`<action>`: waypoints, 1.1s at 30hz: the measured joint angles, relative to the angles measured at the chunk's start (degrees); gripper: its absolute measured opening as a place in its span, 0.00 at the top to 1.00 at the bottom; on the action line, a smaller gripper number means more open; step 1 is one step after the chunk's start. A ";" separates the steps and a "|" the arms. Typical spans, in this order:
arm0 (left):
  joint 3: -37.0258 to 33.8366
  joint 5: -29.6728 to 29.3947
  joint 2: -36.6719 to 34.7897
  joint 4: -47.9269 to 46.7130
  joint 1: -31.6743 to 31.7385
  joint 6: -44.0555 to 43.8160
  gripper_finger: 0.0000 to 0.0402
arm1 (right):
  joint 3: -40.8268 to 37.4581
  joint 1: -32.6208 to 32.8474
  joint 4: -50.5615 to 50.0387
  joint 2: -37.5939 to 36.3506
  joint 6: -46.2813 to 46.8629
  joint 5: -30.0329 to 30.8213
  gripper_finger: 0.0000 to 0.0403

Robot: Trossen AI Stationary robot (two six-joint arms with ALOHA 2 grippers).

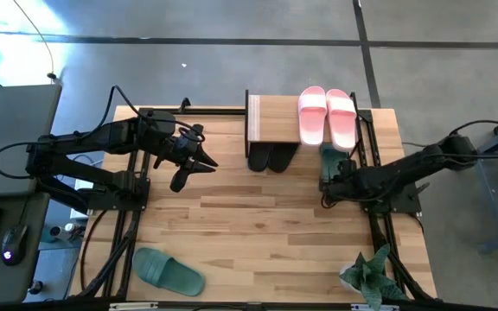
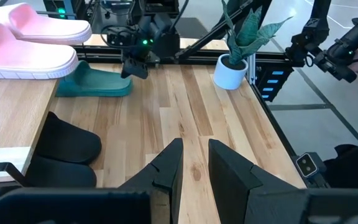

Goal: Pick and place slides into the shelf
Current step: Put the top green slide under the shelf

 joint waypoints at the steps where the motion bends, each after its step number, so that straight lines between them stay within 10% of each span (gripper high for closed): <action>1: 0.00 0.00 0.00 0.00 0.00 0.00 0.84 | 0.00 -0.60 0.55 0.00 -0.57 0.04 1.00; 33: 0.00 -0.41 -0.02 0.17 0.00 0.52 0.84 | -4.84 6.29 12.52 5.10 0.22 -3.21 1.00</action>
